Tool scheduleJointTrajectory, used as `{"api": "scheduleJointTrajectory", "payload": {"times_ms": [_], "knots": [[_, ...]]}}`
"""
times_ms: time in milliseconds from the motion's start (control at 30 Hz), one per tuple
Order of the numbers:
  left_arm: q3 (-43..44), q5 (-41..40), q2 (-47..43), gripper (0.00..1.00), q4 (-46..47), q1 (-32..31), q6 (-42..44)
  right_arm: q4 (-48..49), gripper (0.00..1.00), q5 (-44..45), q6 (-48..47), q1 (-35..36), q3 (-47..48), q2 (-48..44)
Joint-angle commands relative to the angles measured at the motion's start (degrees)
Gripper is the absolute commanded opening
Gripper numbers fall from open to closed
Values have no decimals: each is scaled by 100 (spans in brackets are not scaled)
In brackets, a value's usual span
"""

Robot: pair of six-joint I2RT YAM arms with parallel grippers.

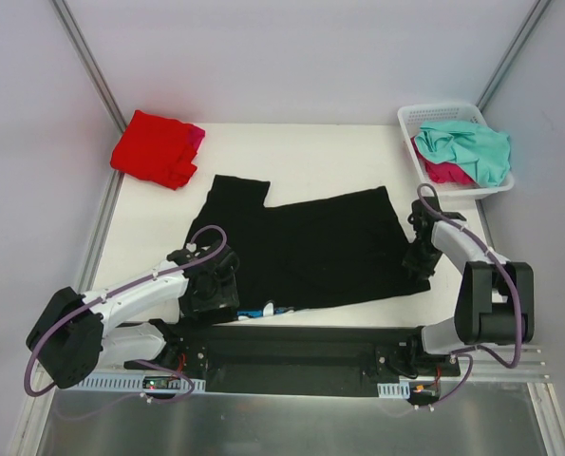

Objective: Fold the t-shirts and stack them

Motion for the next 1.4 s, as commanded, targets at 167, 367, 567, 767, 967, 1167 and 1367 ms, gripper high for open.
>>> {"api": "scheduleJointTrajectory", "payload": {"times_ms": [167,367,567,767,967,1167,1367], "knots": [[99,-208,-282,99,-349,-34,-176,-670,30,116,234,234,-124,-1151],[967,-639,-125,99,-569,-25,-27,-987,32,-243,-72,463,974,-1267],[2189,-1009,718,99,-622,-25,307,-786,32,-472,-231,621,1740,-573],[2885,-1123,1668,99,-560,203,588,-215,31,-938,-399,683,1793,517],[2799,-808,1994,99,-42,923,948,76,29,-1246,-530,727,2012,1352],[2693,-525,2248,99,345,1530,1318,128,29,-1246,-609,736,2206,1801],[2447,-411,2267,99,521,1548,1301,181,29,-1106,-566,701,2022,1837]]}}
